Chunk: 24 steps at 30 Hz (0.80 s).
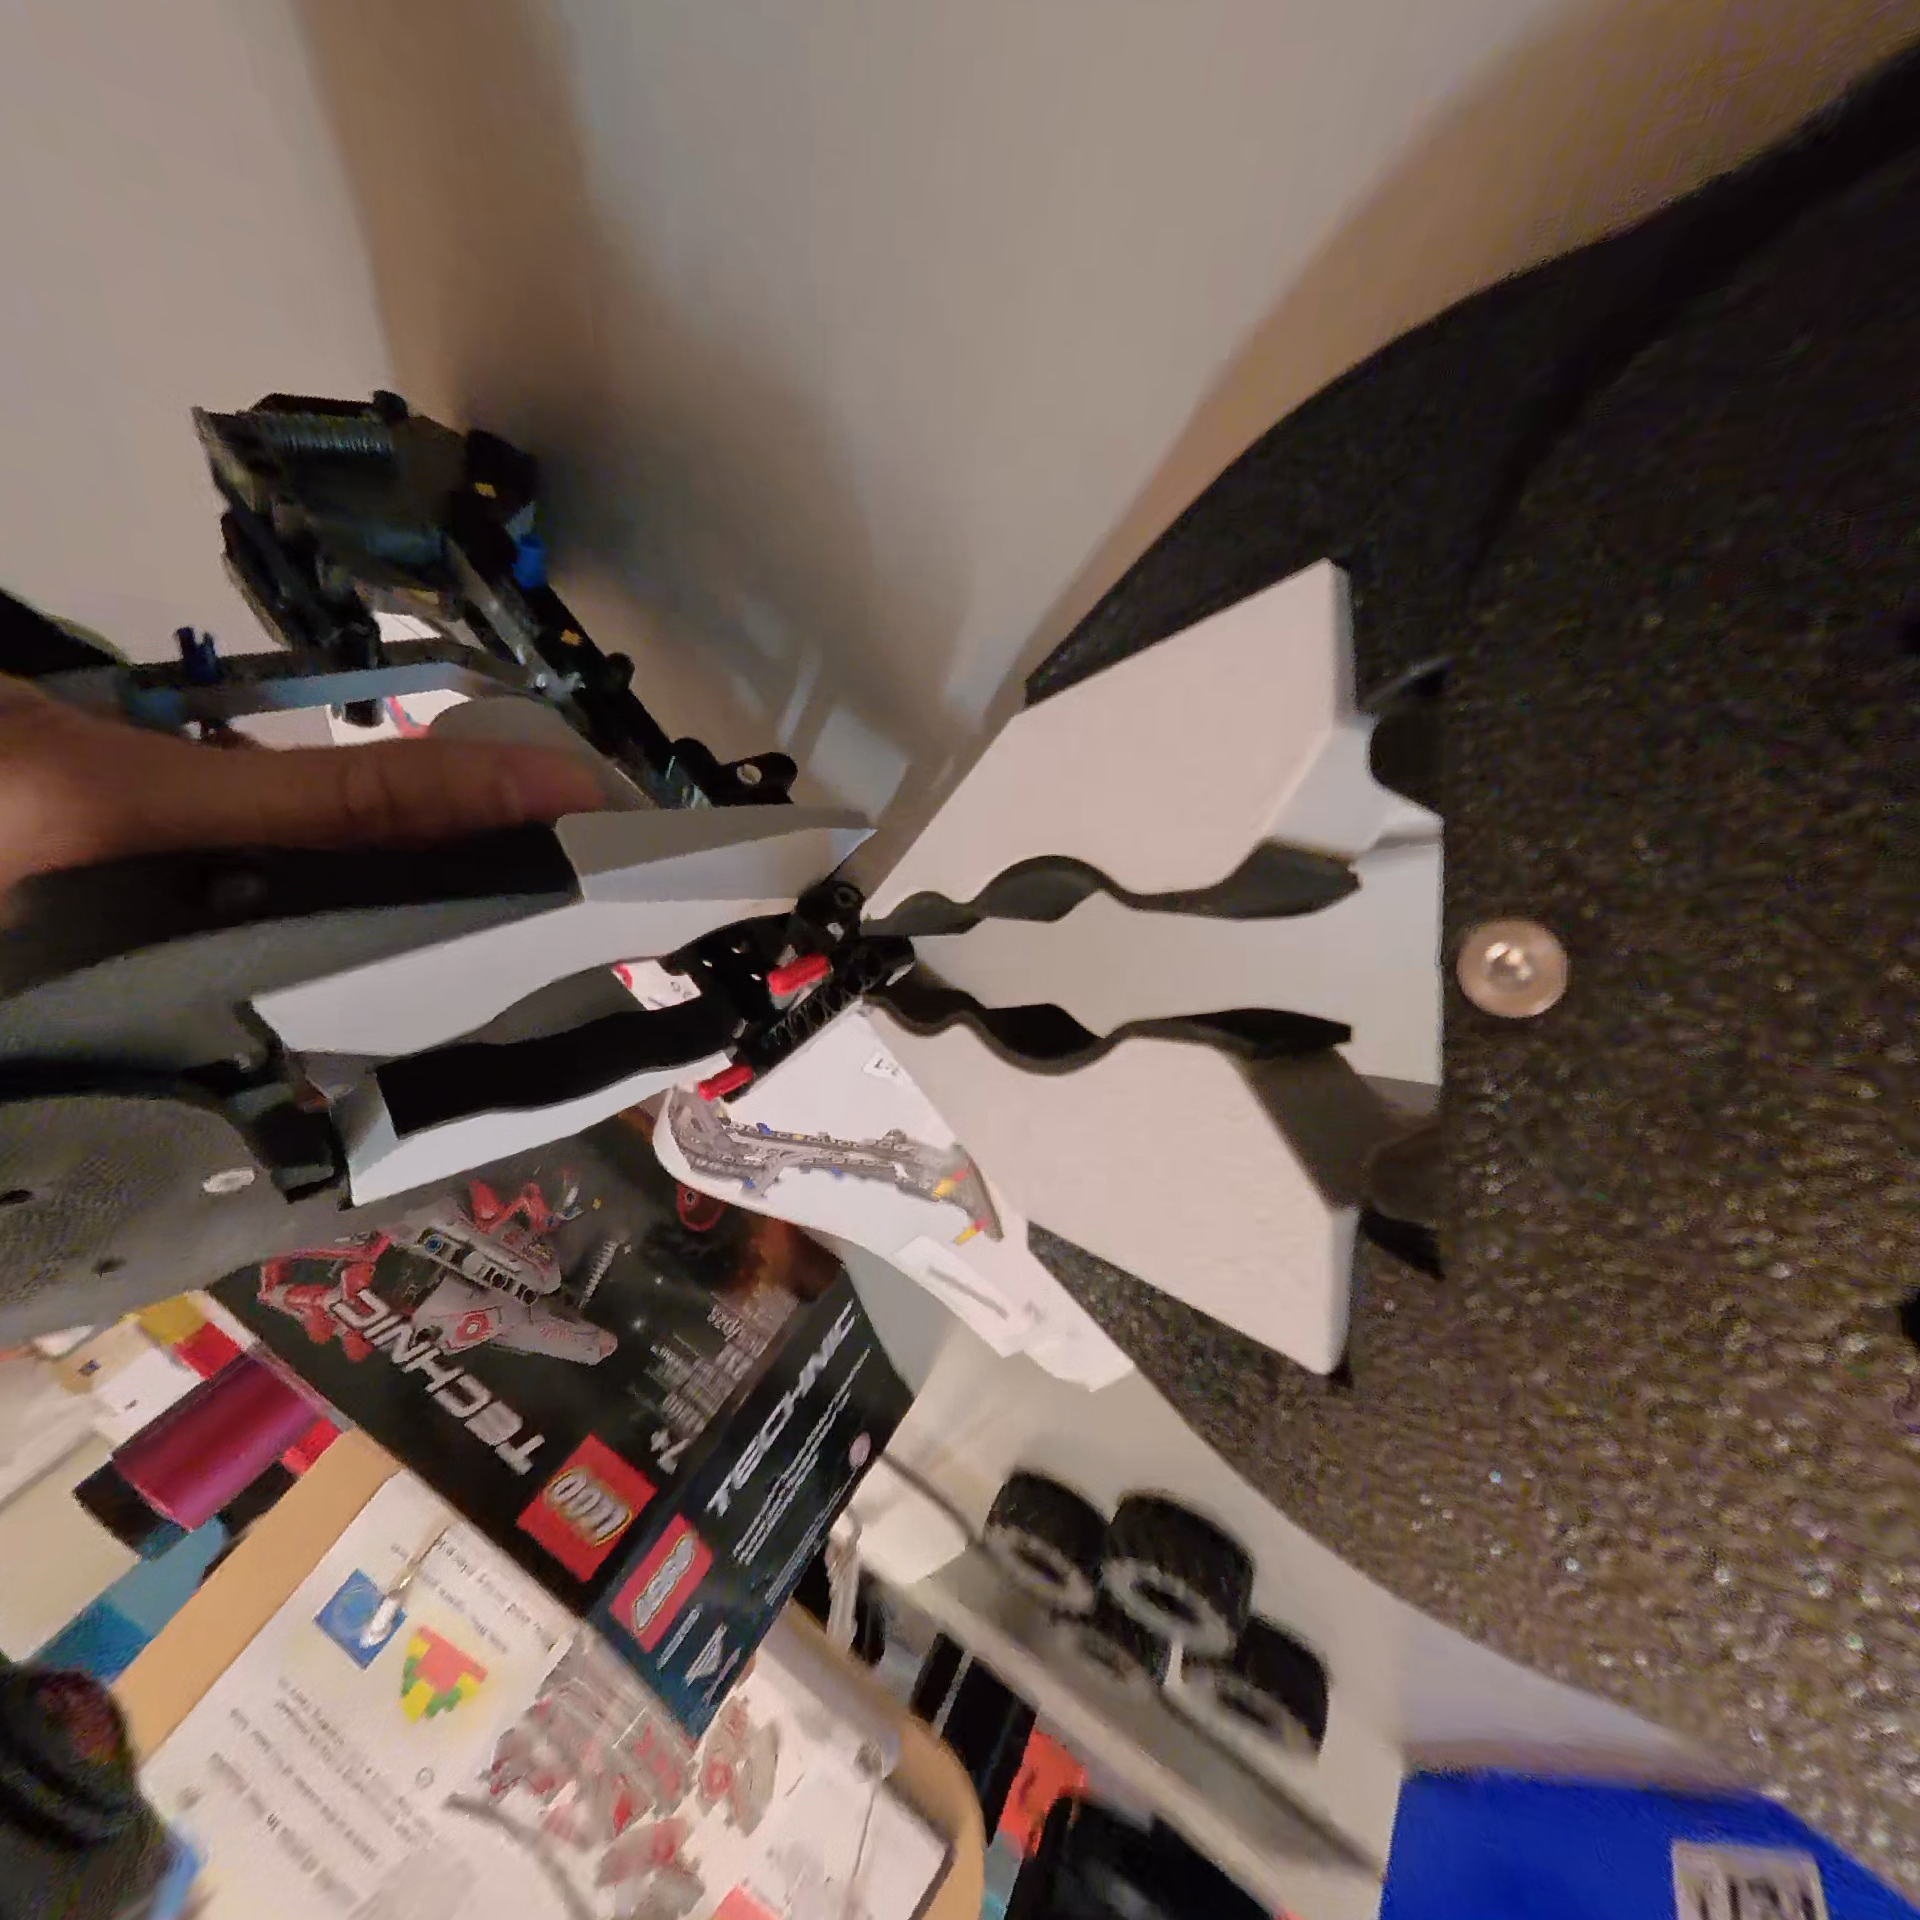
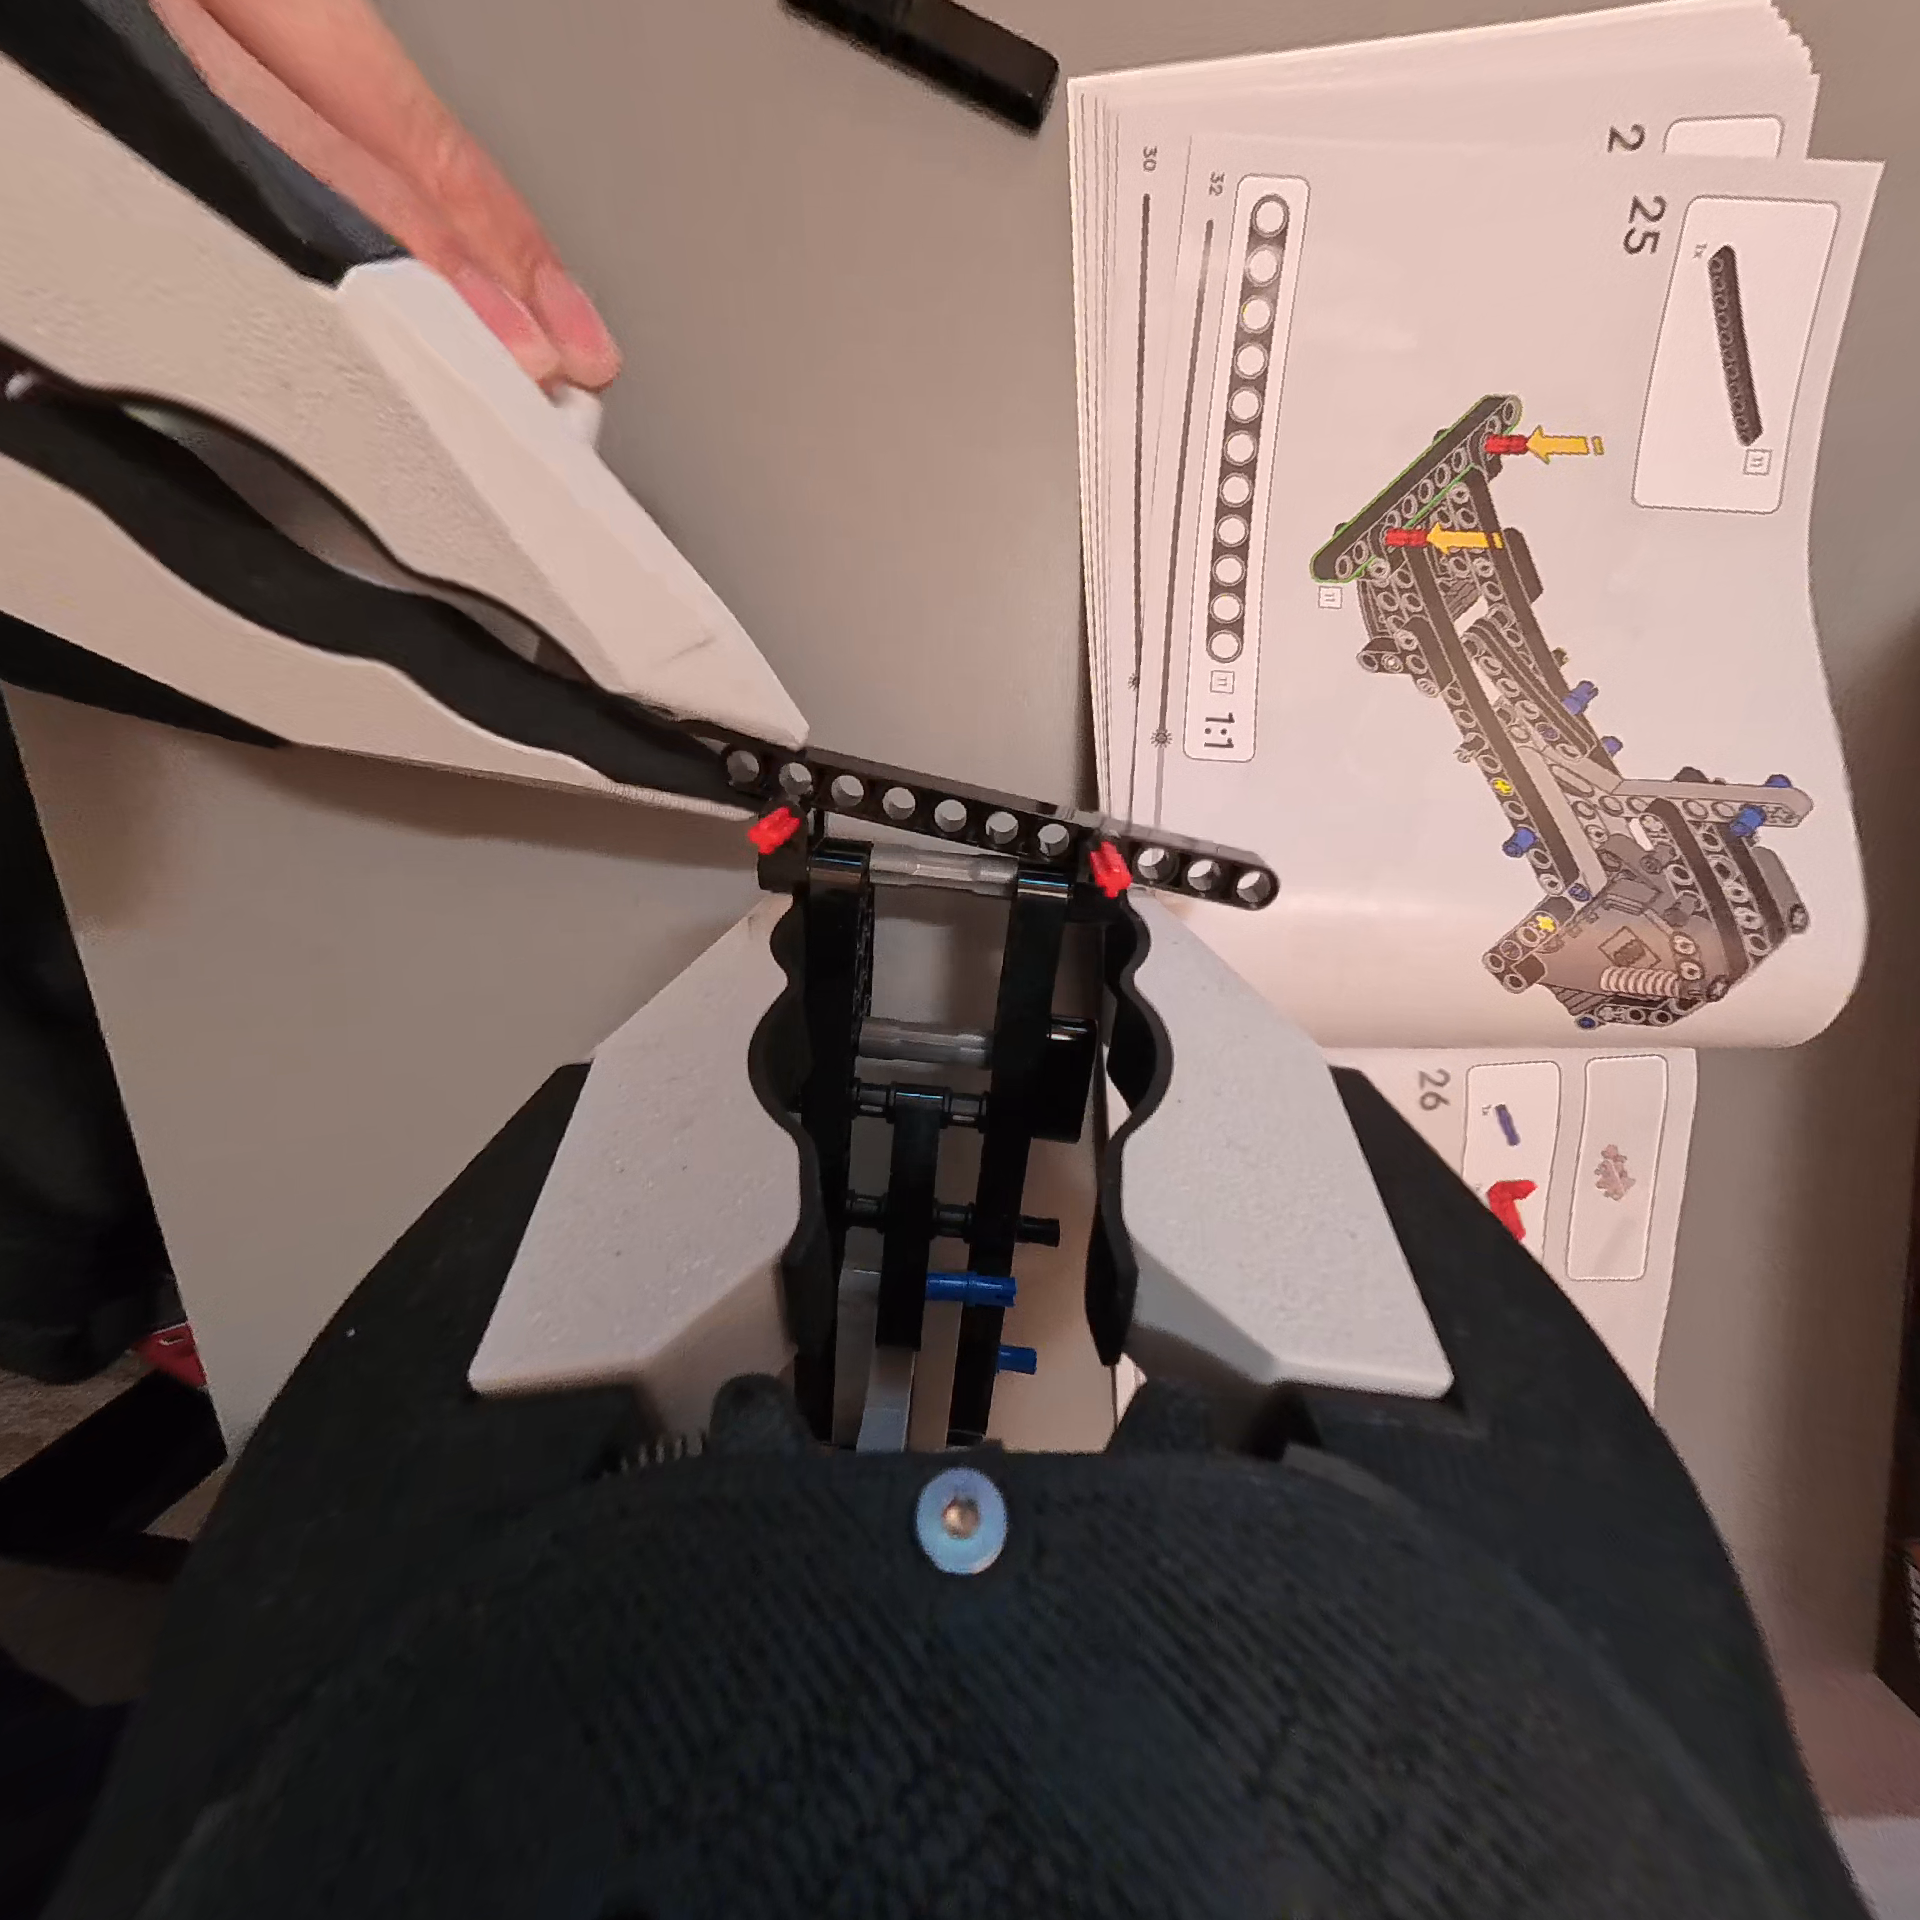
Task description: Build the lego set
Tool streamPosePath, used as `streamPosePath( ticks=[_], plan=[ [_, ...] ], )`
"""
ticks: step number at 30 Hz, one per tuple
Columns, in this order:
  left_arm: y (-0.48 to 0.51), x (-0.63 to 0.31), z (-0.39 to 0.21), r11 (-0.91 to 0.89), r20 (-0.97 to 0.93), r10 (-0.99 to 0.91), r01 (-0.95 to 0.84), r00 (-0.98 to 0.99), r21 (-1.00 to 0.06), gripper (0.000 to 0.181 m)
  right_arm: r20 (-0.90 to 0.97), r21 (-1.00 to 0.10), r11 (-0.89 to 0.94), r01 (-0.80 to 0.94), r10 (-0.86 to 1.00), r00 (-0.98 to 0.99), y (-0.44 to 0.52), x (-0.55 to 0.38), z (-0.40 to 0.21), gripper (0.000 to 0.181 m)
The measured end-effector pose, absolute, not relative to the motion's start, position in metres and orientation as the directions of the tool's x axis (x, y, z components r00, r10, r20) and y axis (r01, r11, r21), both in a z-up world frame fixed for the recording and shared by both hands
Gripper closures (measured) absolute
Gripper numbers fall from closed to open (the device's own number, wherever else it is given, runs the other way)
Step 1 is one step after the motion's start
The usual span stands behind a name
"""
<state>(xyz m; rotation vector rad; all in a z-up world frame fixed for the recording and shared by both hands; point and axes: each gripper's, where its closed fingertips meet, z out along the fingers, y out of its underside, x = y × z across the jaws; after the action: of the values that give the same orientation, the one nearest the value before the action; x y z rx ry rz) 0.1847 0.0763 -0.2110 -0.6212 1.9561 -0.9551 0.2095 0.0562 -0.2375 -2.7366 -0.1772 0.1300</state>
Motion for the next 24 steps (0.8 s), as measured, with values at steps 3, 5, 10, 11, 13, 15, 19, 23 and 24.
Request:
streamPosePath(
  ticks=[3, 5, 10, 11, 13, 15, 19, 23, 24],
  plan=[
    [0.074, 0.185, -0.211, 0.394, -0.234, -0.793, -0.181, -0.562, -0.901, 0.174, -0.077, -0.387, -0.917, 0.097, 0.137, 0.988, 0.055, 0.21, -0.238, 0.128],
    [0.077, 0.186, -0.207, 0.395, -0.252, -0.796, -0.158, -0.55, -0.905, 0.174, -0.083, -0.414, -0.906, 0.082, 0.127, 0.988, 0.059, 0.211, -0.234, 0.127],
    [0.074, 0.187, -0.206, 0.556, -0.465, -0.741, -0.053, -0.485, -0.83, 0.175, -0.076, -0.413, -0.905, 0.1, 0.143, 0.987, 0.059, 0.212, -0.233, 0.127],
    [0.073, 0.187, -0.205, 0.507, -0.409, -0.764, -0.071, -0.5, -0.859, 0.175, -0.077, -0.416, -0.904, 0.098, 0.143, 0.987, 0.059, 0.211, -0.232, 0.127],
    [0.071, 0.189, -0.204, 0.412, -0.298, -0.797, -0.112, -0.526, -0.904, 0.175, -0.087, -0.429, -0.899, 0.089, 0.139, 0.986, 0.059, 0.211, -0.231, 0.128],
    [0.071, 0.19, -0.203, 0.405, -0.295, -0.804, -0.113, -0.517, -0.907, 0.175, -0.105, -0.441, -0.894, 0.08, 0.139, 0.985, 0.061, 0.21, -0.231, 0.127],
    [0.066, 0.189, -0.198, 0.435, -0.338, -0.783, -0.071, -0.522, -0.898, 0.175, -0.128, -0.463, -0.881, 0.099, 0.177, 0.976, 0.059, 0.207, -0.228, 0.127],
    [0.06, 0.184, -0.187, 0.426, -0.35, -0.754, -0.008, -0.556, -0.905, 0.172, -0.195, -0.506, -0.854, 0.12, 0.249, 0.949, 0.055, 0.198, -0.22, 0.126],
    [0.06, 0.184, -0.184, 0.412, -0.34, -0.751, 0.002, -0.566, -0.911, 0.168, -0.223, -0.516, -0.848, 0.119, 0.267, 0.937, 0.054, 0.195, -0.218, 0.127]
  ],
)
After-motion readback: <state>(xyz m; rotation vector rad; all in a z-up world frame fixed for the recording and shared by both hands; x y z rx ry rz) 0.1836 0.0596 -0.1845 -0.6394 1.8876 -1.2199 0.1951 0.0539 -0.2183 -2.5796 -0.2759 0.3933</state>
